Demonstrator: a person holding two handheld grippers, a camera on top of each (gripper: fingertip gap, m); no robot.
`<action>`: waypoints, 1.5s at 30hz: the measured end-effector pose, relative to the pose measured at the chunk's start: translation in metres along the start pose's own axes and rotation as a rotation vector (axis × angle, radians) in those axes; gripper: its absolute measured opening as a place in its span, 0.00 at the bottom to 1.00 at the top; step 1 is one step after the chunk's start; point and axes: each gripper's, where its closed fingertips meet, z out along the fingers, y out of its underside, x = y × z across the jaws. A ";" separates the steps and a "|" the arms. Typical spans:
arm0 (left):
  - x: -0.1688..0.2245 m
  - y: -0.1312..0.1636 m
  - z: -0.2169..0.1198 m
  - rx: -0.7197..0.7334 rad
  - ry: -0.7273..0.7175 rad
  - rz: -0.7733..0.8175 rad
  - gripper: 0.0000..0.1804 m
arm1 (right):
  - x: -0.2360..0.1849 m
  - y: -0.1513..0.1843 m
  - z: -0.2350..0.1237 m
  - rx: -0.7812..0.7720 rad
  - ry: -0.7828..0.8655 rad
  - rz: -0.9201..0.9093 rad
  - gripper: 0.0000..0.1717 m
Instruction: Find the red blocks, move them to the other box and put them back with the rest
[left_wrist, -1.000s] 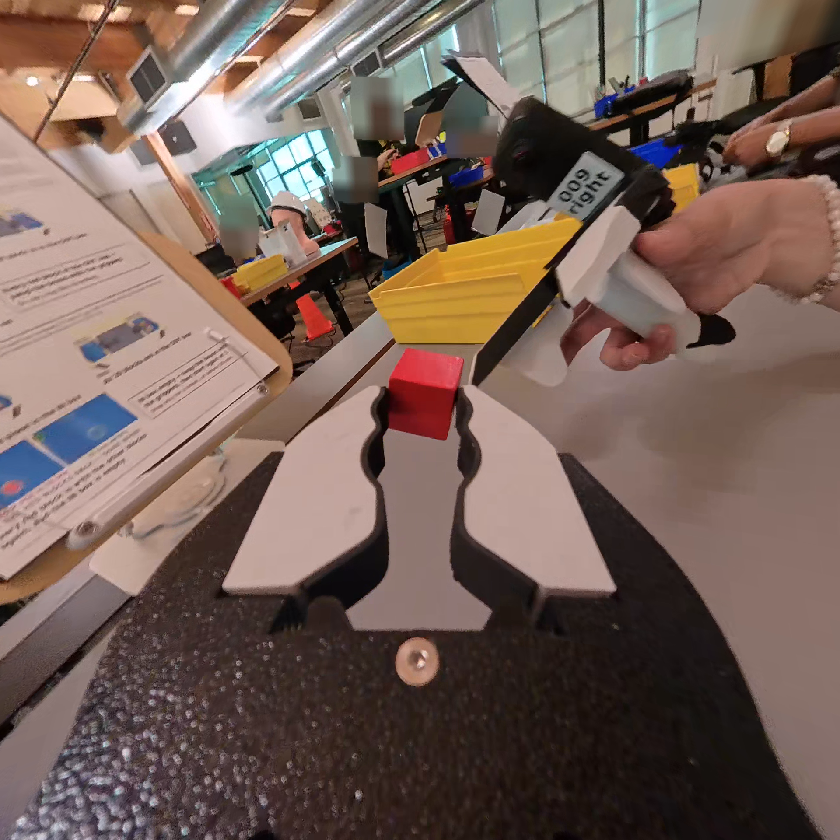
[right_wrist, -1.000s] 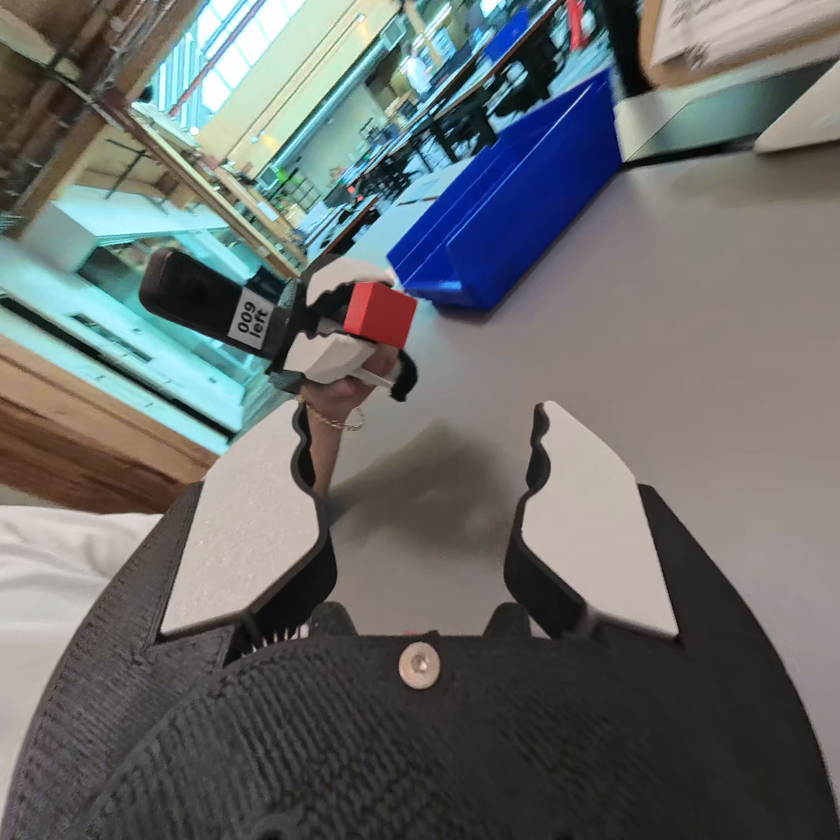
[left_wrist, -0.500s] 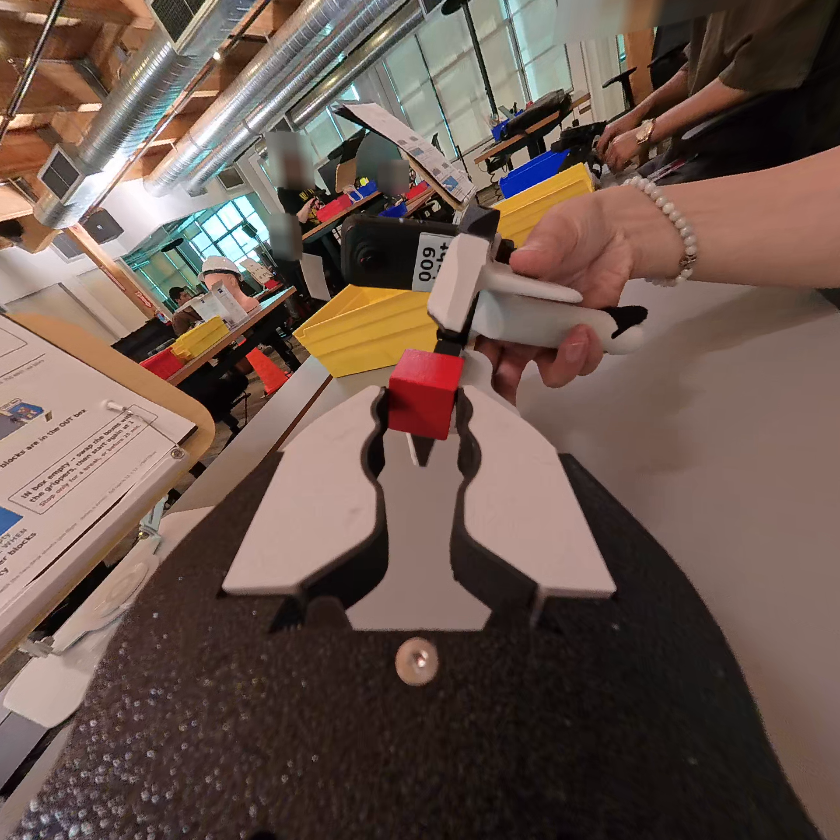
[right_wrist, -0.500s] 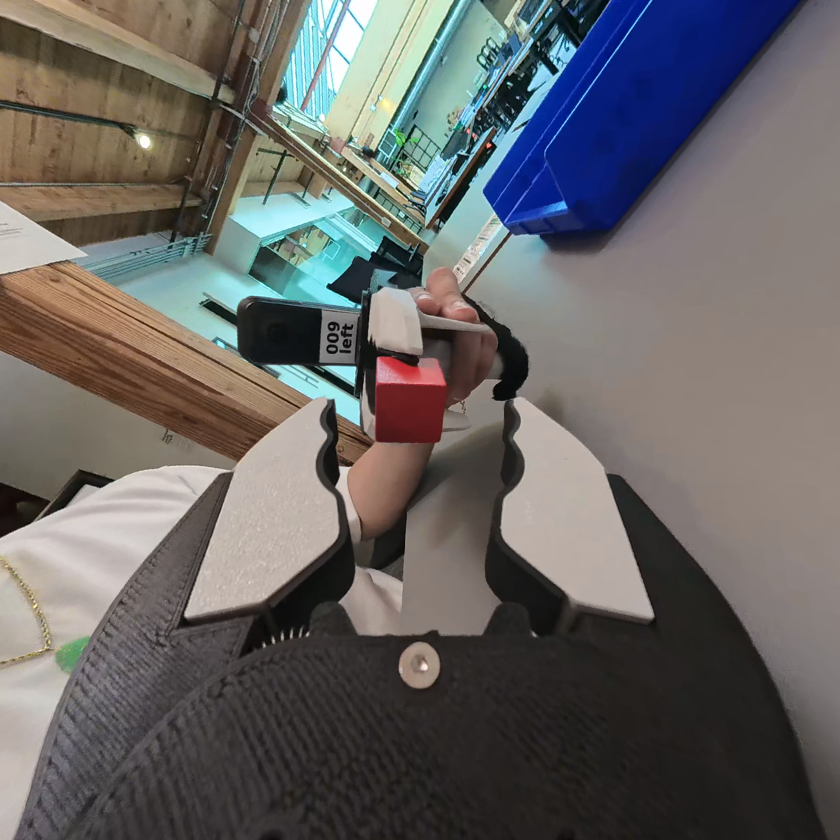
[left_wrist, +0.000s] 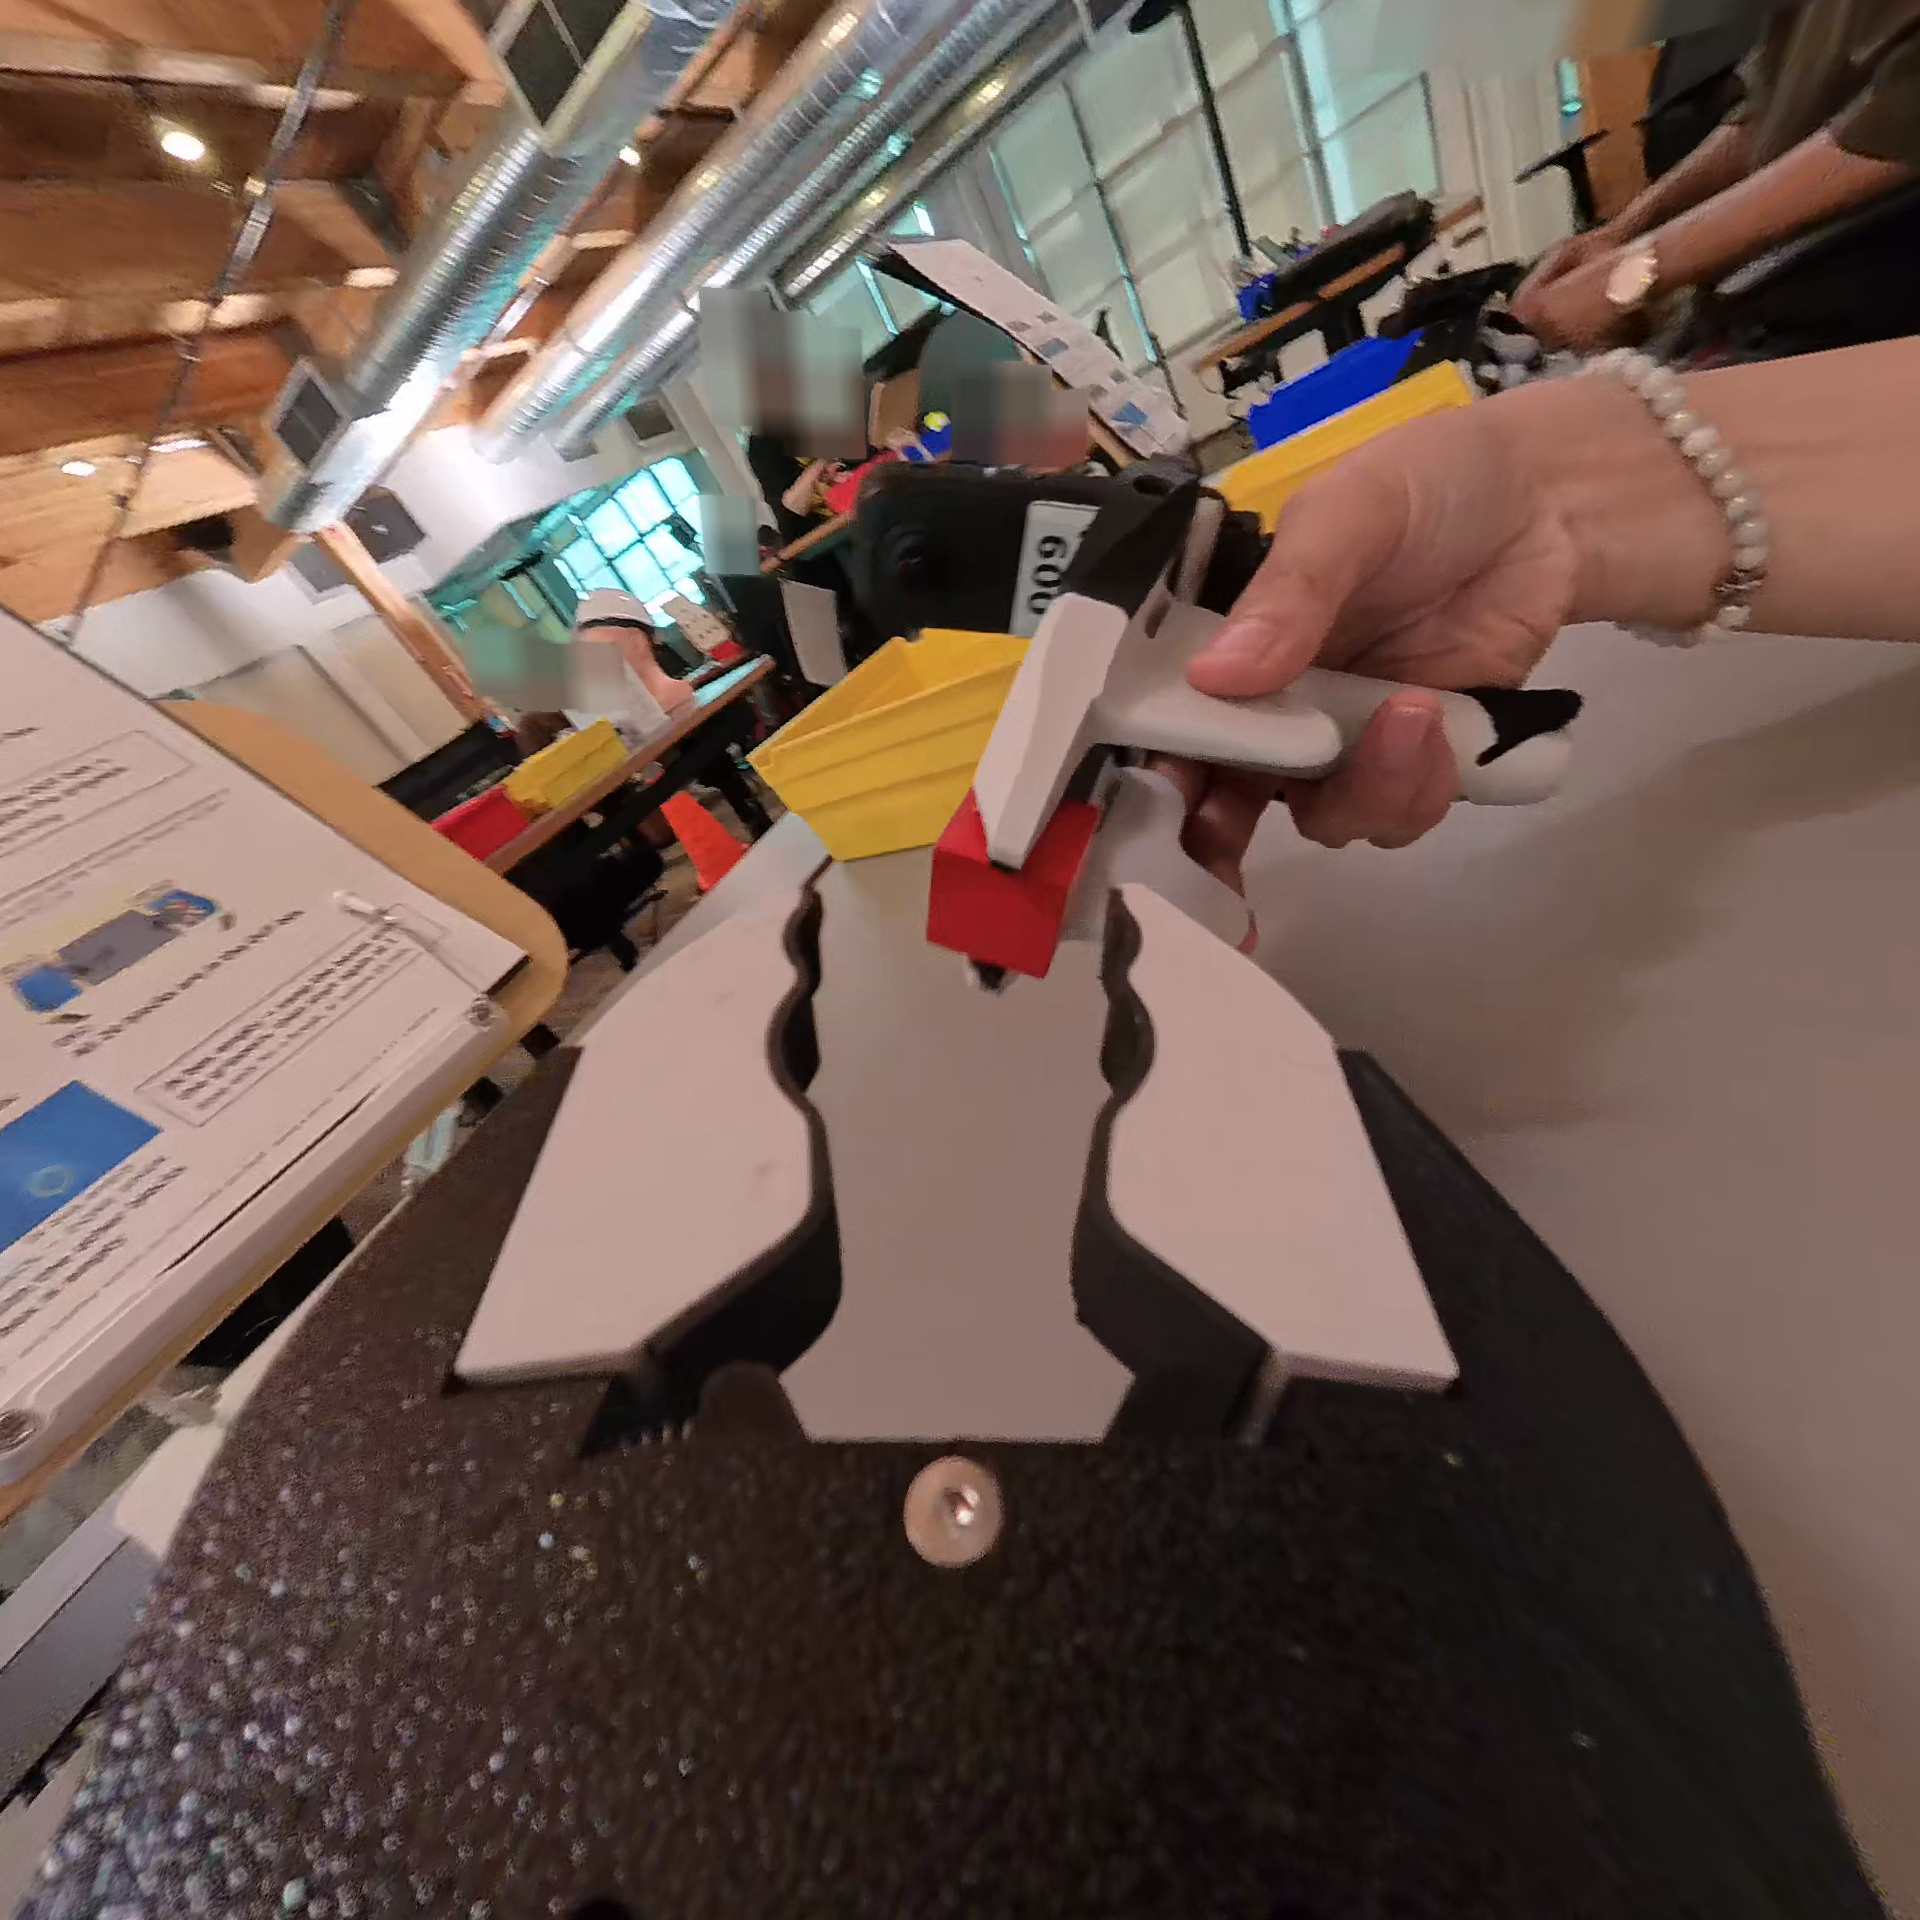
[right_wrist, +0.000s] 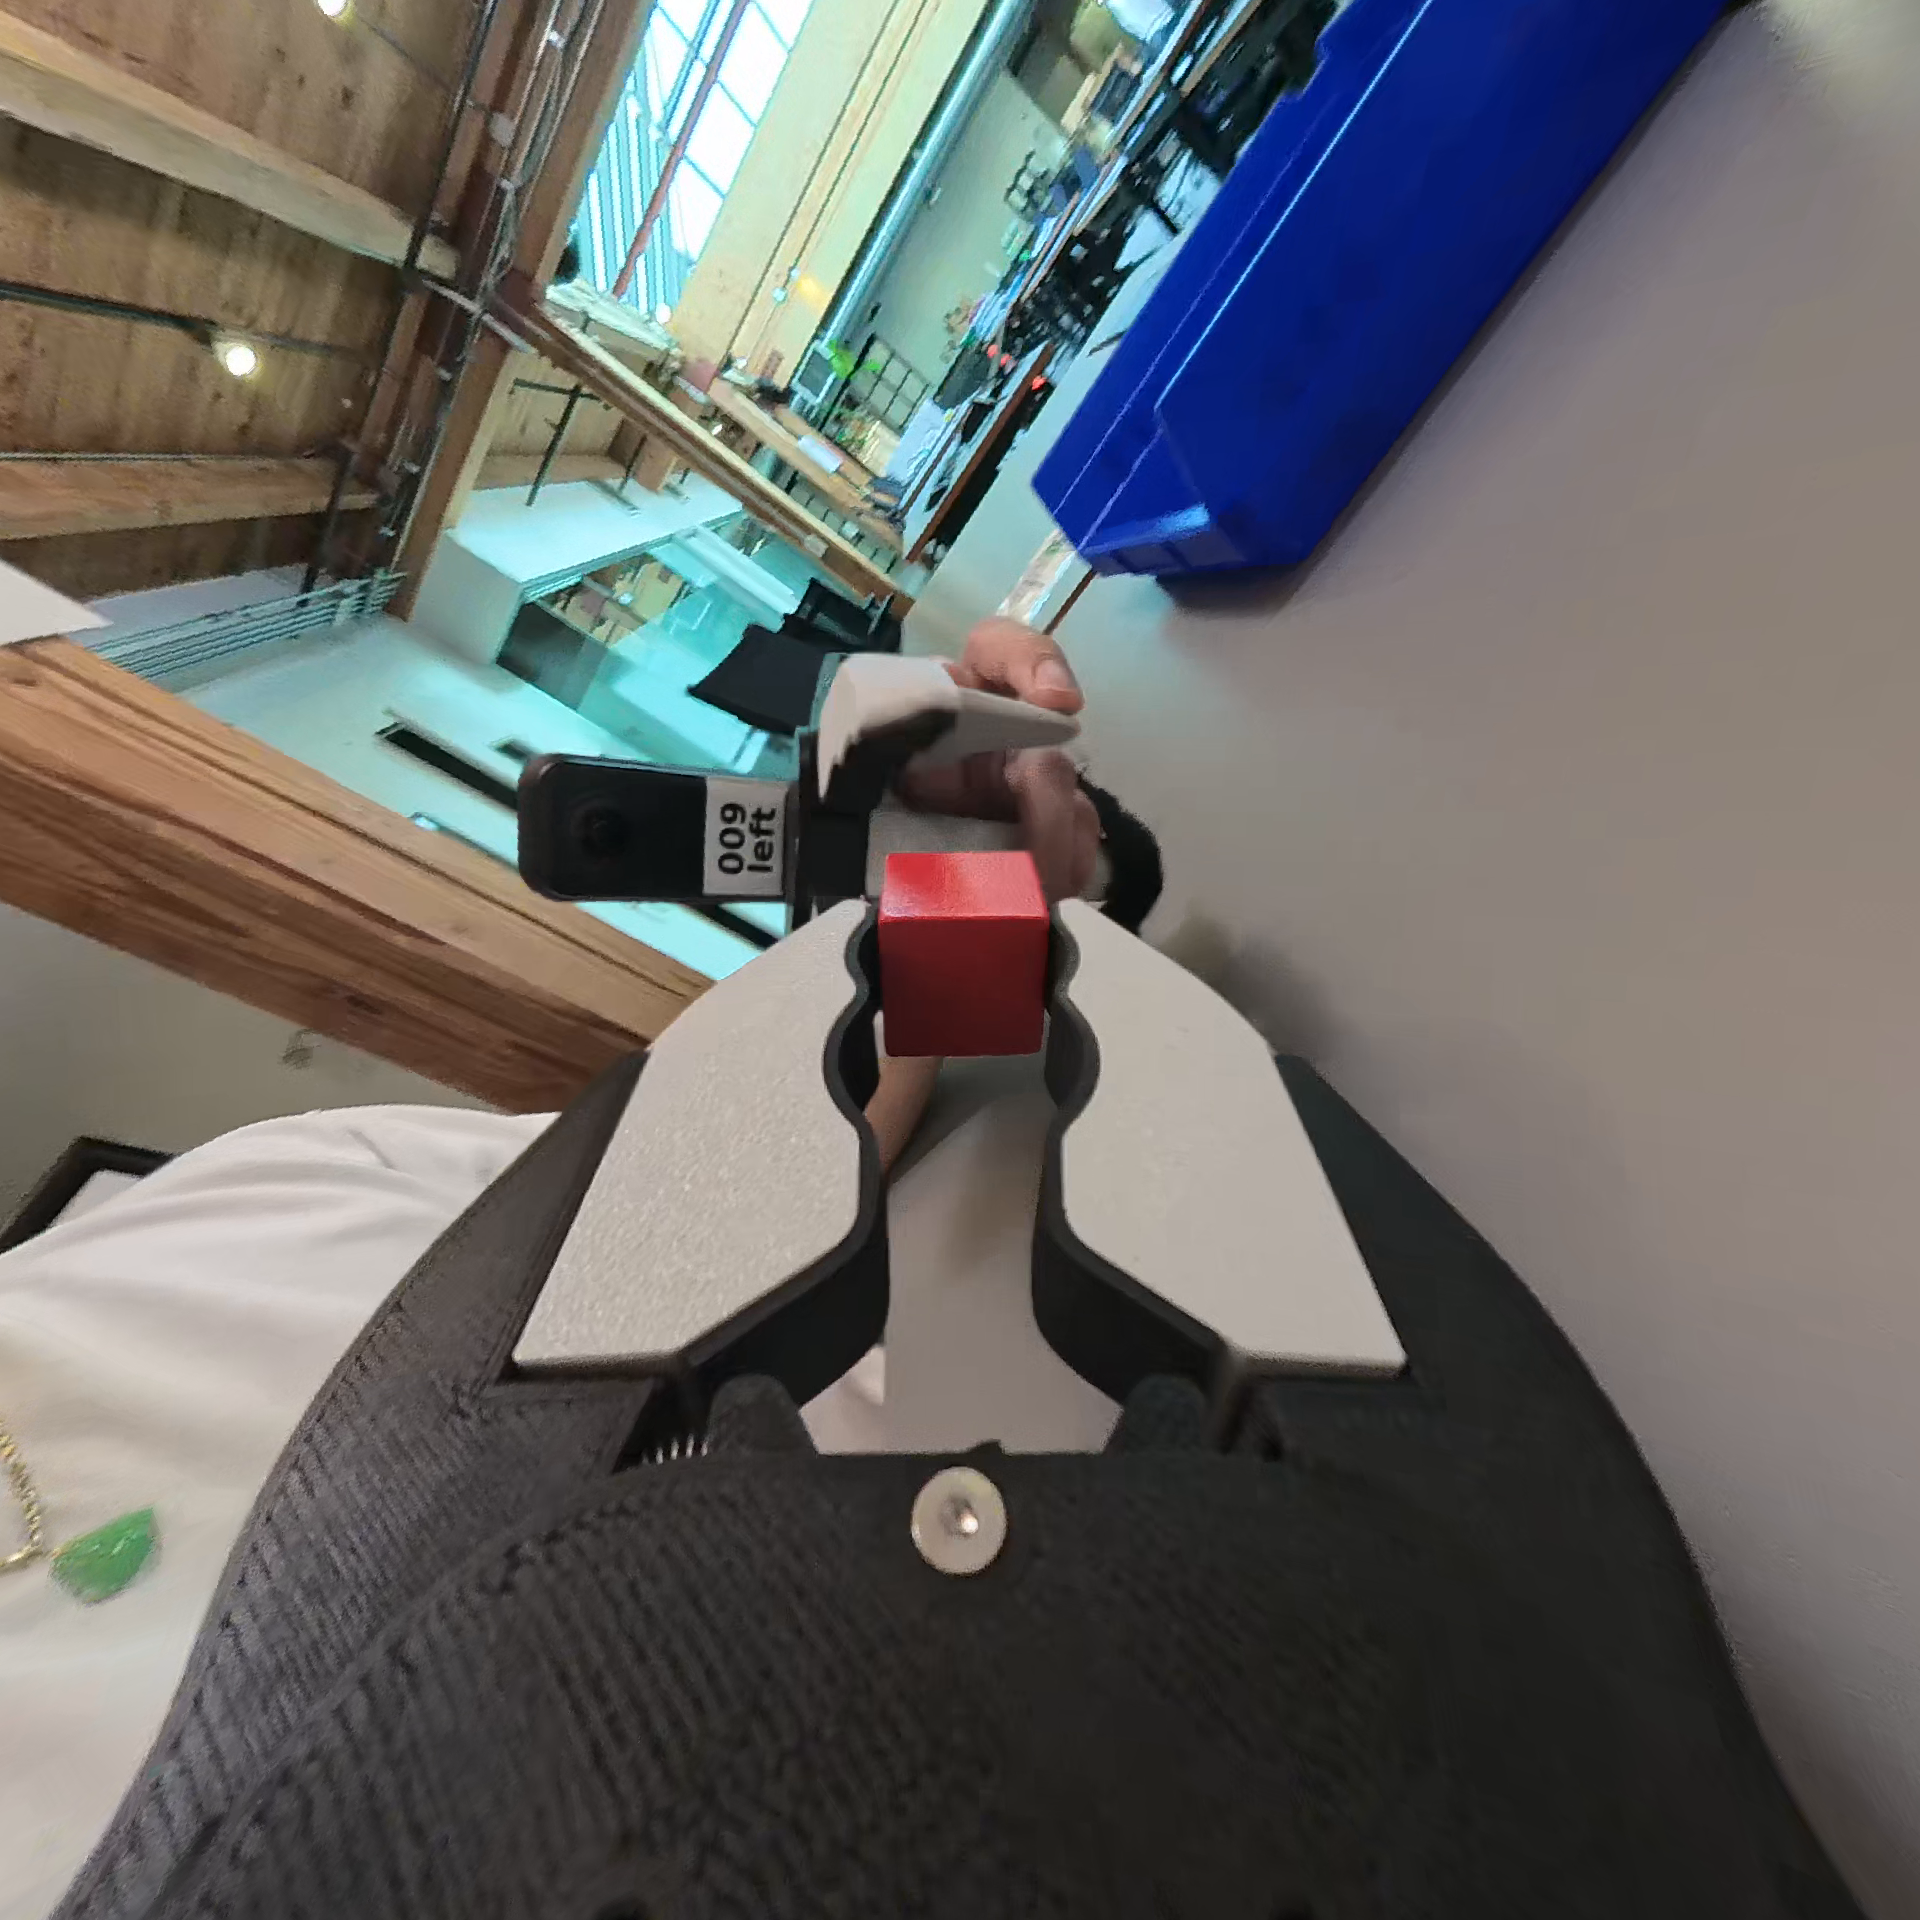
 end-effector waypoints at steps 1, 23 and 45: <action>-0.007 -0.001 -0.001 0.007 -0.044 0.003 0.32 | 0.001 -0.006 -0.009 0.020 0.028 -0.018 0.17; -0.059 0.077 -0.016 -0.388 -0.324 -0.166 0.33 | 0.125 -0.057 -0.446 -0.254 1.567 0.132 0.17; -0.100 0.060 -0.056 -0.338 -0.469 -0.299 0.34 | 0.034 -0.088 -0.284 0.181 0.985 -0.459 0.32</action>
